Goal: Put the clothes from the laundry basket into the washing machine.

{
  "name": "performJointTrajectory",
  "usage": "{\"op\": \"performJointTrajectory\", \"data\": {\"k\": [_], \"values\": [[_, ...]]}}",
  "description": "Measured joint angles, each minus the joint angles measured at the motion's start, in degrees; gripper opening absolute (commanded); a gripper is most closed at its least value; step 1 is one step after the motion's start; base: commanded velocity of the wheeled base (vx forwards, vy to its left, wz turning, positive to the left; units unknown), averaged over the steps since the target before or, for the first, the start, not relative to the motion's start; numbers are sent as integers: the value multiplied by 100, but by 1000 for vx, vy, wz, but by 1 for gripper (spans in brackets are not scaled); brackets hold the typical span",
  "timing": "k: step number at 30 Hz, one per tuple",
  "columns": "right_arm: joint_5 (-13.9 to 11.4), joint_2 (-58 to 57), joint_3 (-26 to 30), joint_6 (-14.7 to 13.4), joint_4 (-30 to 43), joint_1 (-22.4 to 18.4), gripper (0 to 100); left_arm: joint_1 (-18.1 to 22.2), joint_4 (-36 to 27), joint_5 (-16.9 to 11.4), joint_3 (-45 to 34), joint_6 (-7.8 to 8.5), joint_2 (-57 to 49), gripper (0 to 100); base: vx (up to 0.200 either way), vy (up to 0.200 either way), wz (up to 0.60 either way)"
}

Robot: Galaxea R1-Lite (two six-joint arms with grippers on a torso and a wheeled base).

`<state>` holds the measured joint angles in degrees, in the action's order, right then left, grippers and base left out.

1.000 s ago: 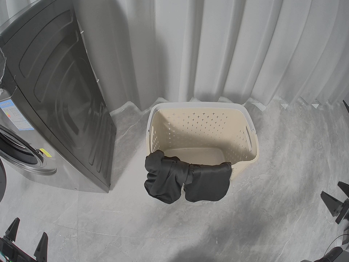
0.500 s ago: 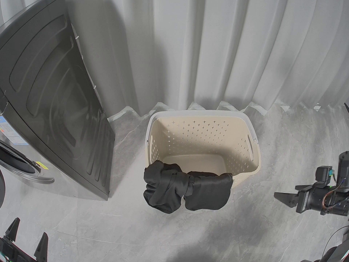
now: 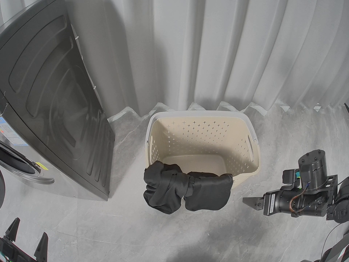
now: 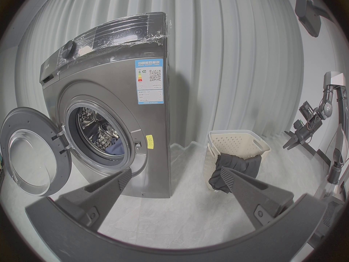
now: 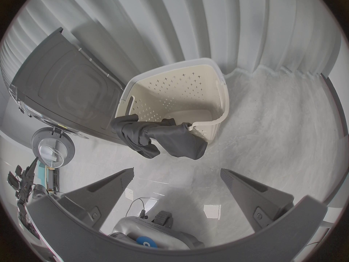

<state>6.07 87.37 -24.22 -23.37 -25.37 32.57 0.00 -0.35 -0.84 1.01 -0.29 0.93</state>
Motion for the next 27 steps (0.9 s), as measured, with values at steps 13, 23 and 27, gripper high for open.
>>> {"op": "performJointTrajectory", "data": {"k": [13,23,27], "values": [[389,1153,-714,-468,-134,649,100,0,0,11,0,-9,0,100,-46,0,0],[462,2007,-1045,-405,-886,712,100,0,0,16,0,-6,0,100,-60,0,0],[473,2347,-1323,-384,-887,723,100,-2,-2,16,0,-11,0,100,0,0,0]]}}
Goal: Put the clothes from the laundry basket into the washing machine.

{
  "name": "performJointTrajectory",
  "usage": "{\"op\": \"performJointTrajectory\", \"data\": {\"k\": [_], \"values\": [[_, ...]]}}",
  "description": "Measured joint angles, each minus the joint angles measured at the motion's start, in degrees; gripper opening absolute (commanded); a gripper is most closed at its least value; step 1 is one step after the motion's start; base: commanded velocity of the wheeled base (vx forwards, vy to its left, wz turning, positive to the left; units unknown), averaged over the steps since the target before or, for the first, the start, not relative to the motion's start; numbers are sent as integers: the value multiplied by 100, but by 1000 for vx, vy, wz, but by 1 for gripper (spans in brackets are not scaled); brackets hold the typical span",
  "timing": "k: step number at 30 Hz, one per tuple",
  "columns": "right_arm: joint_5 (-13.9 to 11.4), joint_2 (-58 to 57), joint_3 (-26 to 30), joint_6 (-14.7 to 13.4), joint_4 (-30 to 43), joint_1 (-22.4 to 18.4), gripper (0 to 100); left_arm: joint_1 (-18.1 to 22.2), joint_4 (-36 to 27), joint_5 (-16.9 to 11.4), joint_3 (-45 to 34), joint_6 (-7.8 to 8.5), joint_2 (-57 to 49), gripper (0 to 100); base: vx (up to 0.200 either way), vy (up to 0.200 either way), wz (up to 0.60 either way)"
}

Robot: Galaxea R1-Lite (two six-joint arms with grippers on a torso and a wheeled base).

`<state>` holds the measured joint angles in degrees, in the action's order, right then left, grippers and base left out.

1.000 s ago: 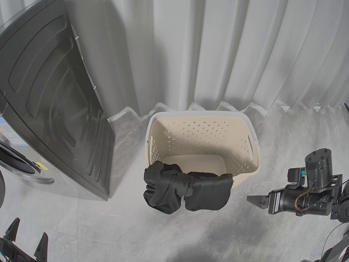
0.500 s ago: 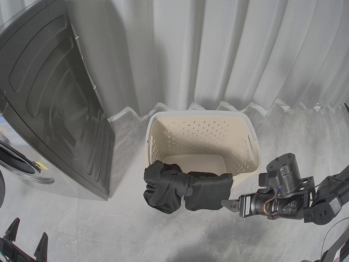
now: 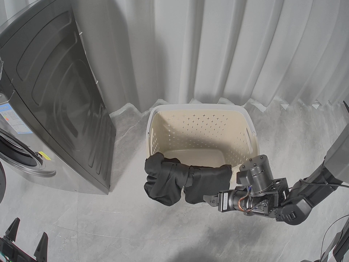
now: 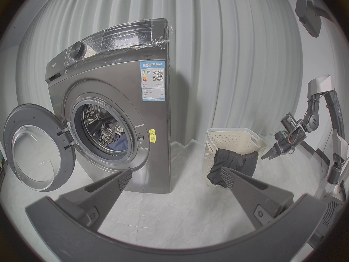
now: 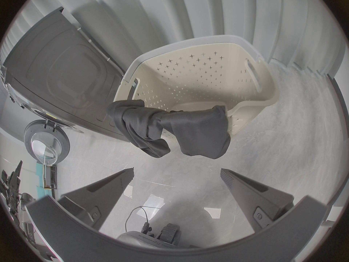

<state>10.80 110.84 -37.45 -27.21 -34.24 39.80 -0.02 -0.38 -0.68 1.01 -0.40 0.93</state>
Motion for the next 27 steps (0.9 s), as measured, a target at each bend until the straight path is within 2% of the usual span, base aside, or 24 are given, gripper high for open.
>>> {"op": "performJointTrajectory", "data": {"k": [10,14,19,27], "values": [[83,886,-675,143,-87,-56,100,2,-5,6,0,-22,0,100,0,0,0],[118,1174,-968,266,-150,-139,100,2,-5,9,0,-24,0,100,0,0,0],[285,1518,-1293,474,-174,-354,100,-2,-6,15,0,-26,0,100,0,0,0],[301,1915,-1786,534,-178,-485,100,-2,-6,15,0,-46,0,100,0,0,0]]}}
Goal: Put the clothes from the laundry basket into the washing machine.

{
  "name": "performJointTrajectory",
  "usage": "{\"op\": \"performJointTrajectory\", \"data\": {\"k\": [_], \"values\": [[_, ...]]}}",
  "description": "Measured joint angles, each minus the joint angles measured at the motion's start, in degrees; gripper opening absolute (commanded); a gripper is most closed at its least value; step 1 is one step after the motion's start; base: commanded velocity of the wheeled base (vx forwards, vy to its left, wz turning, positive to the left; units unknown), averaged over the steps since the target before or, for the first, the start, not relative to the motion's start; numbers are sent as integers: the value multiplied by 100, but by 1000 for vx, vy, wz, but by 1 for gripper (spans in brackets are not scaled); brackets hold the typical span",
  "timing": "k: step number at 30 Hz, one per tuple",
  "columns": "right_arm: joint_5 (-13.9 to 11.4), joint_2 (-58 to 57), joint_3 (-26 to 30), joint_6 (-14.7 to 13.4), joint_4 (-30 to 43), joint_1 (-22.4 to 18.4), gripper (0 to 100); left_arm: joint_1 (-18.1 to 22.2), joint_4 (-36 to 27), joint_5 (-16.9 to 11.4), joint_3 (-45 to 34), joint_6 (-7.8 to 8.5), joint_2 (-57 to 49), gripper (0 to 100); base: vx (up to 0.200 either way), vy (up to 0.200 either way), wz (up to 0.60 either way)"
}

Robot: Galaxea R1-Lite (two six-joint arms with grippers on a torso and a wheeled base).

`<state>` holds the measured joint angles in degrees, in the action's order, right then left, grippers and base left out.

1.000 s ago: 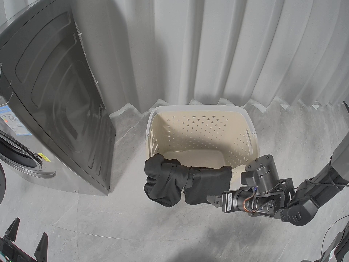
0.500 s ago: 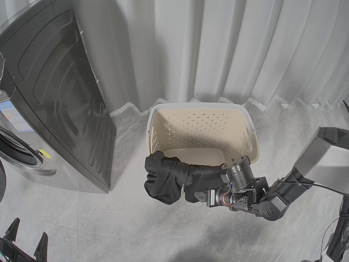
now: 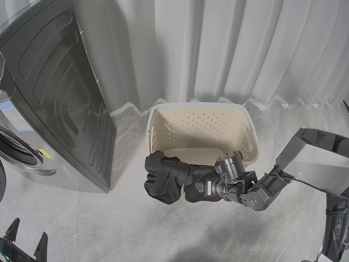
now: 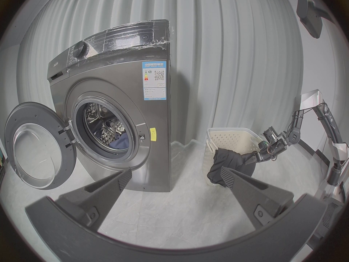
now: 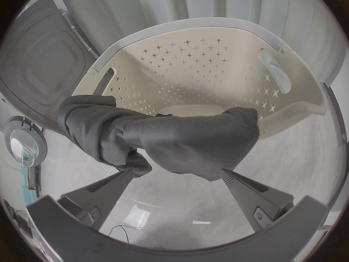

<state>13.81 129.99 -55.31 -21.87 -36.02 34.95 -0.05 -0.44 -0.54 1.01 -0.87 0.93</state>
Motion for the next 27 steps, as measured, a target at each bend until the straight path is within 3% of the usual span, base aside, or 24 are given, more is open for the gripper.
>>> {"op": "performJointTrajectory", "data": {"k": [13,14,27], "values": [[-5,330,-544,37,-10,-150,100,-5,0,10,0,-15,0,100,0,0,0],[-10,336,-563,37,-13,-166,0,-6,0,11,0,-17,0,100,0,0,0],[-87,341,-450,127,-621,-163,0,-5,0,10,0,-33,0,100,0,0,0]]}}
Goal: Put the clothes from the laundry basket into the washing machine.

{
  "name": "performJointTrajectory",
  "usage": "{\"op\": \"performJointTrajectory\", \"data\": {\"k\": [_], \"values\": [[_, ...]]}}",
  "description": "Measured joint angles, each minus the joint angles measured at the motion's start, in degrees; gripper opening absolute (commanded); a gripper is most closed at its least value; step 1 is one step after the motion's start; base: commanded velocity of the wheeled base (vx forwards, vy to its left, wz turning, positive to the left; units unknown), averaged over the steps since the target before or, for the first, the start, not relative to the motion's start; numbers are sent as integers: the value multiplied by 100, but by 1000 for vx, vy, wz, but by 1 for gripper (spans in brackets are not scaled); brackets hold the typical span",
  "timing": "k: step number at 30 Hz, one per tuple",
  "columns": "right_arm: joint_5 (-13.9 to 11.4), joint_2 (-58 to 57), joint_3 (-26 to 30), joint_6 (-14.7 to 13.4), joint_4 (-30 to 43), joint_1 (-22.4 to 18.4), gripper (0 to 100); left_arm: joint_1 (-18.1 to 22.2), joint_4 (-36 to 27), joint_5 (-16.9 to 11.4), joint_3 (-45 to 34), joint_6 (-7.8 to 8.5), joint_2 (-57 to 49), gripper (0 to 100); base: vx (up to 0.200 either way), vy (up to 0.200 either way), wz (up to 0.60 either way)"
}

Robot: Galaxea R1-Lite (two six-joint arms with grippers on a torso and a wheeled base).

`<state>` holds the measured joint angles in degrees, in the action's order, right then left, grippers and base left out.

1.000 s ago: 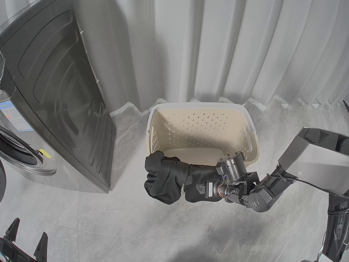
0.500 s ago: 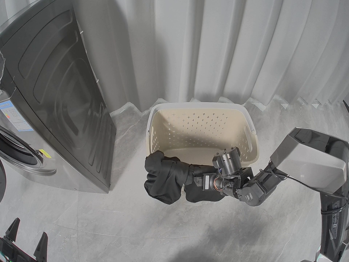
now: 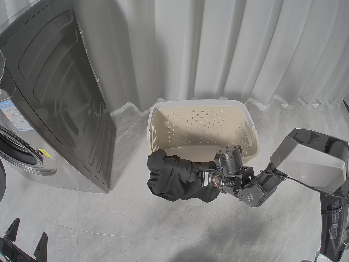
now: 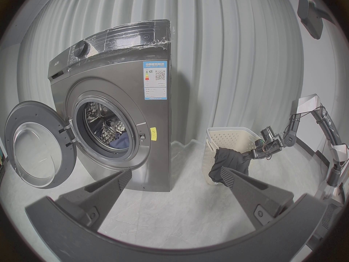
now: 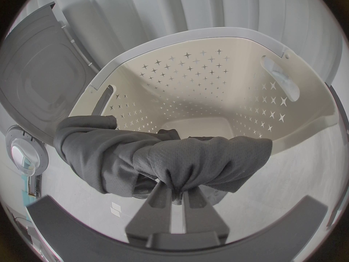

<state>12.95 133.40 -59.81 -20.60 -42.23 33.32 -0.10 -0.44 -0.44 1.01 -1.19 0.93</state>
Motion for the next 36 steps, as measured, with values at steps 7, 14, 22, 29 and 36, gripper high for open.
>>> {"op": "performJointTrajectory", "data": {"k": [7,14,22,29,36], "values": [[-46,-474,571,11,-63,69,0,0,0,0,0,-4,0,100,0,0,0],[-99,-1631,1314,13,-72,152,0,2,0,-5,0,0,0,100,0,0,0],[-226,-3371,2161,68,-74,254,0,0,0,-7,0,2,0,100,0,0,0],[-681,-4785,2815,380,-96,295,0,5,4,-11,0,33,0,100,0,0,0],[-859,-5617,3173,846,-362,452,0,10,9,-24,0,168,0,100,-57,0,0]]}}
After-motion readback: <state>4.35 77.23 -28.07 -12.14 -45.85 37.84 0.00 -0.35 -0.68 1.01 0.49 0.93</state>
